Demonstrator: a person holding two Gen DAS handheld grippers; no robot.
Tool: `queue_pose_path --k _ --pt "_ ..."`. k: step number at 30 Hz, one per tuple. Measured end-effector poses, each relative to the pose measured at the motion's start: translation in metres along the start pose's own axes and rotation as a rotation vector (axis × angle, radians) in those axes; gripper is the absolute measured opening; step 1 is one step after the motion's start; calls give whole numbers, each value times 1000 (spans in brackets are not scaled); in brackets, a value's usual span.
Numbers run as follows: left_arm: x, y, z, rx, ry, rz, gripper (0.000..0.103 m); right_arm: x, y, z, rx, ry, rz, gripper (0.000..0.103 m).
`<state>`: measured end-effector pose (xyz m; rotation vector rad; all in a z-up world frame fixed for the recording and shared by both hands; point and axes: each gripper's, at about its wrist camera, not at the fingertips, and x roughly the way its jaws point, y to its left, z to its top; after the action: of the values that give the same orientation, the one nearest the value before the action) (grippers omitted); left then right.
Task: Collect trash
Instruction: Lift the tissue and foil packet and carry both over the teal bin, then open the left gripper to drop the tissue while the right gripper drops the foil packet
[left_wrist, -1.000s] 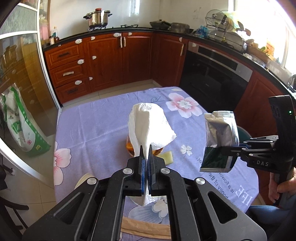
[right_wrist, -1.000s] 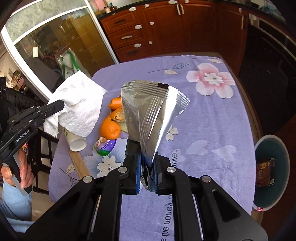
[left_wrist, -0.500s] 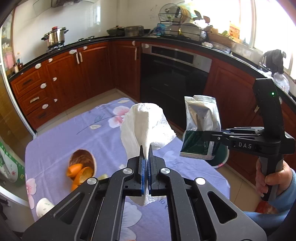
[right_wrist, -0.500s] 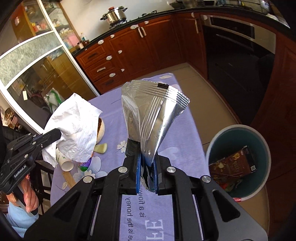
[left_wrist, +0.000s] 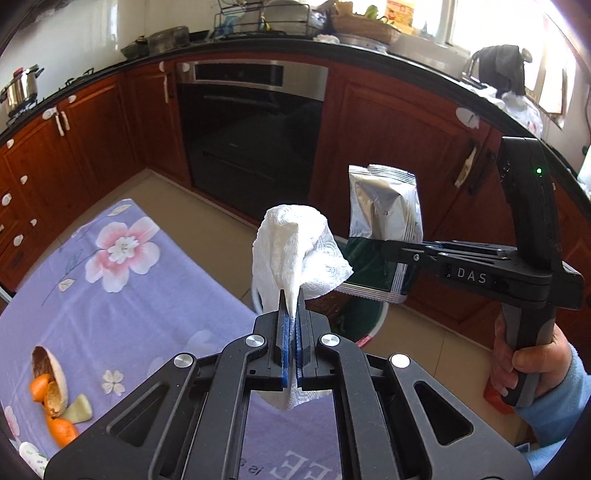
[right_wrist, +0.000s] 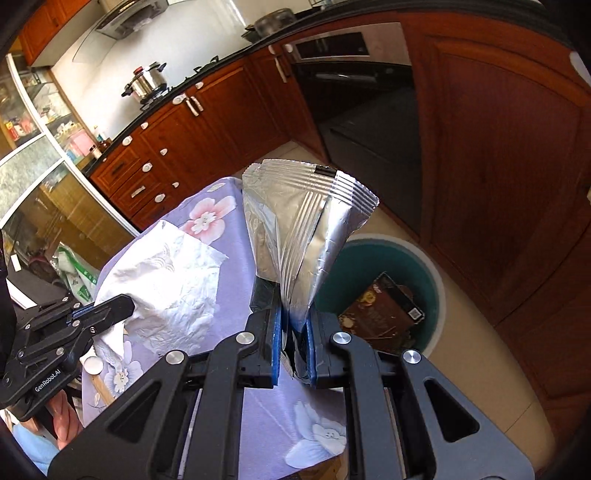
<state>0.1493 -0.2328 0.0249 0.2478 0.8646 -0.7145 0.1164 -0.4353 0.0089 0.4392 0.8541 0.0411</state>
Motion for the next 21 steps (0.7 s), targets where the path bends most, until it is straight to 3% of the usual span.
queue_pose_path --k 8,18,19,20,21 --pt "75 -27 12 2 114 -83 3 11 -55 -3 64 29 -50 10" --pt "137 -38 11 -10 239 -108 6 31 -76 -2 80 83 -88 10" --pt "140 -38 10 -10 251 -100 15 33 -75 -1 78 87 -91 10" --pt "143 -38 11 -13 258 -93 36 35 -75 -1 78 91 -90 10" --pt "144 -36 10 -20 255 -78 49 37 -75 -1 77 96 -89 10"
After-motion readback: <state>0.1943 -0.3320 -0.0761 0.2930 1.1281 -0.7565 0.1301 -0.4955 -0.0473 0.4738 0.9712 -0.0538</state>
